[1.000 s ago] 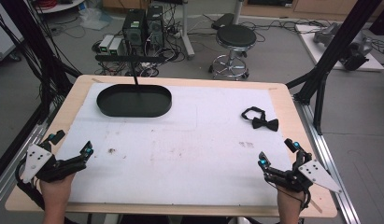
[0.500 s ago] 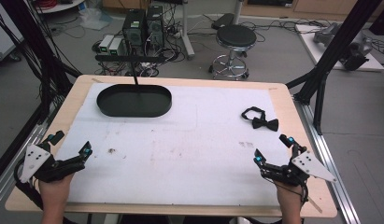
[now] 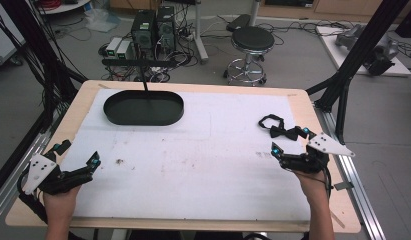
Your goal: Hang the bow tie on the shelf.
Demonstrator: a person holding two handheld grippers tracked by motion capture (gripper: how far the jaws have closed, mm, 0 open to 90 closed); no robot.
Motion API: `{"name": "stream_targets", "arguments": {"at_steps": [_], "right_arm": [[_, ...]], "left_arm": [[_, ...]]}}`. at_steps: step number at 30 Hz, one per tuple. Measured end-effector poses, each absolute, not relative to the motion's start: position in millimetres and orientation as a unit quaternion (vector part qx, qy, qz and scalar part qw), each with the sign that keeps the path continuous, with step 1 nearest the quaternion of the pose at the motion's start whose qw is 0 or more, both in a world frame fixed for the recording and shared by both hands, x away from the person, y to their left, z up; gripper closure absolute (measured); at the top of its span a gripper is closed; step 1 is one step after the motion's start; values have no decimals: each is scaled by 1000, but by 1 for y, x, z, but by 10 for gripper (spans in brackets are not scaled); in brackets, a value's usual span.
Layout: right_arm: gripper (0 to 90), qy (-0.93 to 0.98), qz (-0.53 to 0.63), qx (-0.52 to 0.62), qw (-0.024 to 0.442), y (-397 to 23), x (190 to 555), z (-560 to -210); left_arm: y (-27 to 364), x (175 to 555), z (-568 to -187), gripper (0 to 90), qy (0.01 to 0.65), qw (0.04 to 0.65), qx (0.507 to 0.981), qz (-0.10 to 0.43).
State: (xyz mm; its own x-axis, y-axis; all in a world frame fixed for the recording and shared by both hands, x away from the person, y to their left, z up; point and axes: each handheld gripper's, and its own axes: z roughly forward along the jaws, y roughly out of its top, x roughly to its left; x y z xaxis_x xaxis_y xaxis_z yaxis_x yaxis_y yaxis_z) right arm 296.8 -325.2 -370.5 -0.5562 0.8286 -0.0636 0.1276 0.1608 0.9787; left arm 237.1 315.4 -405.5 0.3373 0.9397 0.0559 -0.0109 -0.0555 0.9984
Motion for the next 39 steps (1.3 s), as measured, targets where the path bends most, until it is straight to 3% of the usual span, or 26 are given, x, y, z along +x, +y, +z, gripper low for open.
{"name": "stream_targets", "arguments": {"at_steps": [13,18,29,36,37,39], "right_arm": [[30,732,513,354,278,-319,378,-352],[31,765,461,373,250,-310,409,-373],[33,794,401,411,201,-307,441,-417],[70,790,386,434,196,-311,449,-429],[187,793,372,439,199,-310,450,-431],[208,791,364,450,201,-312,452,-433]], "left_arm": [[317,240,-408,58,395,559,595,421],[317,240,-408,59,397,560,595,419],[319,239,-409,58,399,563,591,417],[320,238,-410,58,401,563,591,416],[319,239,-410,58,402,563,591,416],[319,239,-410,59,400,561,594,416]]}}
